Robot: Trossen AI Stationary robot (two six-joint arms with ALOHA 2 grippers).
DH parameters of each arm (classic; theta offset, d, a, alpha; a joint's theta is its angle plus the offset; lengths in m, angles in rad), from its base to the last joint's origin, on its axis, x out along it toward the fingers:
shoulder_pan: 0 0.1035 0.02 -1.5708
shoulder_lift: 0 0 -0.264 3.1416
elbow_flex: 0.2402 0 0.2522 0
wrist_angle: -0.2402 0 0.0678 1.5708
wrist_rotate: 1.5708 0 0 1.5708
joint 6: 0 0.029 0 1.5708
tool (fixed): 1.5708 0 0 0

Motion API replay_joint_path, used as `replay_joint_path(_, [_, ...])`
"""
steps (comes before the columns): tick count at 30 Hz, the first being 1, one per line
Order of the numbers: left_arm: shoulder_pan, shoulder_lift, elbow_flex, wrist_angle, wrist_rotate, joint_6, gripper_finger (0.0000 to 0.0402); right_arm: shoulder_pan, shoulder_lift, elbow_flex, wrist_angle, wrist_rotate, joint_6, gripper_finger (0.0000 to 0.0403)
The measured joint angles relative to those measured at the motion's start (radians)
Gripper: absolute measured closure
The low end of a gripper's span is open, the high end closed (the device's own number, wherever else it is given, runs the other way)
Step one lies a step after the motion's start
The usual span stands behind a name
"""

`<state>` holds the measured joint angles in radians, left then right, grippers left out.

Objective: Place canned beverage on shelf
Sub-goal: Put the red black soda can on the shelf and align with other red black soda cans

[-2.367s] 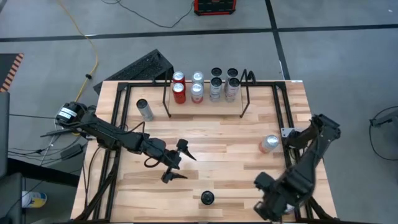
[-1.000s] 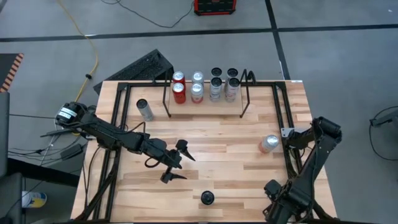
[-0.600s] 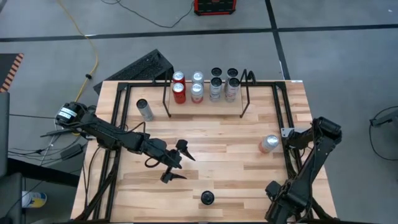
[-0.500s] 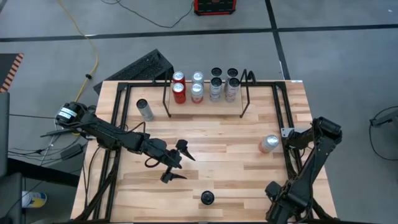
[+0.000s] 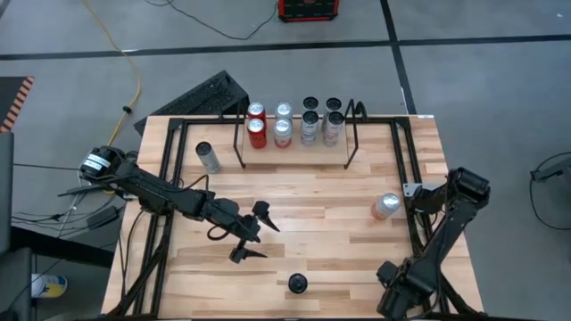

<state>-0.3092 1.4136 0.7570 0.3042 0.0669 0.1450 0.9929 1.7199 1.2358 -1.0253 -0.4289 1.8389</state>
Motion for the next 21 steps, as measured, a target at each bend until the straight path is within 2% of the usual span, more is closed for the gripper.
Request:
replay_joint_path(6, [0.0,0.0,0.0,0.0,0.0,0.0,0.0024,-0.002,0.0,-0.015,0.021,-0.008,-0.016,0.002])
replay_joint_path(13, [0.0,0.0,0.0,0.0,-0.001,-0.001,0.0024,-0.014,0.001,-0.015,0.024,-0.09,-0.06,0.0068])
replay_joint_path(21, [0.0,-0.021,-0.001,-0.005,-0.003,0.006,0.0024,-0.118,0.002,0.049,-0.075,-0.092,-0.241,0.0068])
